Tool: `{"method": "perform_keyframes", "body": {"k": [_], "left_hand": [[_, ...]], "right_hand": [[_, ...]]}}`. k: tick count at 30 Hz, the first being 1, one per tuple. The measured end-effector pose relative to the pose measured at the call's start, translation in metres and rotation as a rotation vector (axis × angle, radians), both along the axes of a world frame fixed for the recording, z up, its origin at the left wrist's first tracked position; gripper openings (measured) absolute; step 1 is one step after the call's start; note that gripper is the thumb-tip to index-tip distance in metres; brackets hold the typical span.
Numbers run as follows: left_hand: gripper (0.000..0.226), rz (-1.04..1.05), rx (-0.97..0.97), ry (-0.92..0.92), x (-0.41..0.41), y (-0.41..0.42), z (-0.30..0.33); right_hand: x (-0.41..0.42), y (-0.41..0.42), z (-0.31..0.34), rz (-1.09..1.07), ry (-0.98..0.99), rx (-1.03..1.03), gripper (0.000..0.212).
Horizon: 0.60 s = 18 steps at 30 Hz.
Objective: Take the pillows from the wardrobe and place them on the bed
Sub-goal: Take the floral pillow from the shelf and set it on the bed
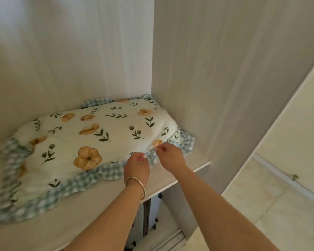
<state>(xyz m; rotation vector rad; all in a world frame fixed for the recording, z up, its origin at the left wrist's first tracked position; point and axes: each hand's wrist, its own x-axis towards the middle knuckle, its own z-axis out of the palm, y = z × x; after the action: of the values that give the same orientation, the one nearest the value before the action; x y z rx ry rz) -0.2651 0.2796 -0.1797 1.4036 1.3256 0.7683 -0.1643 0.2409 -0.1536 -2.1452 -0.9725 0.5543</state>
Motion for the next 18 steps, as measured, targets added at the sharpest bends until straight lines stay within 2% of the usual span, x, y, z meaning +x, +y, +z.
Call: {"method": "perform_keyframes", "body": {"k": [2, 5, 7, 9, 11, 14, 18], "left_hand": [[0.022, 0.085, -0.092, -0.041, 0.001, 0.017, 0.002], [0.017, 0.239, -0.251, -0.208, -0.006, 0.052, 0.007], [0.021, 0.334, -0.352, -0.285, -0.012, 0.072, 0.009], [0.010, 0.428, -0.440, -0.343, -0.018, 0.086, 0.010], [0.021, 0.532, -0.530, -0.430, -0.021, 0.091, 0.009], [0.014, 0.618, -0.619, -0.538, -0.018, 0.092, 0.015], [0.041, 0.682, -0.685, -0.593, -0.006, 0.106, 0.017]], "right_hand": [[-0.001, 0.029, 0.005, 0.104, 0.005, 0.020, 0.025], [-0.005, 0.070, 0.010, 0.234, 0.011, 0.066, 0.023], [-0.008, 0.094, 0.012, 0.288, 0.001, 0.092, 0.022], [-0.011, 0.114, 0.010, 0.325, 0.004, 0.105, 0.022], [-0.013, 0.130, 0.006, 0.364, -0.006, 0.096, 0.022], [-0.009, 0.155, 0.009, 0.429, -0.035, 0.068, 0.023], [0.006, 0.196, 0.016, 0.543, -0.093, 0.025, 0.026]]}}
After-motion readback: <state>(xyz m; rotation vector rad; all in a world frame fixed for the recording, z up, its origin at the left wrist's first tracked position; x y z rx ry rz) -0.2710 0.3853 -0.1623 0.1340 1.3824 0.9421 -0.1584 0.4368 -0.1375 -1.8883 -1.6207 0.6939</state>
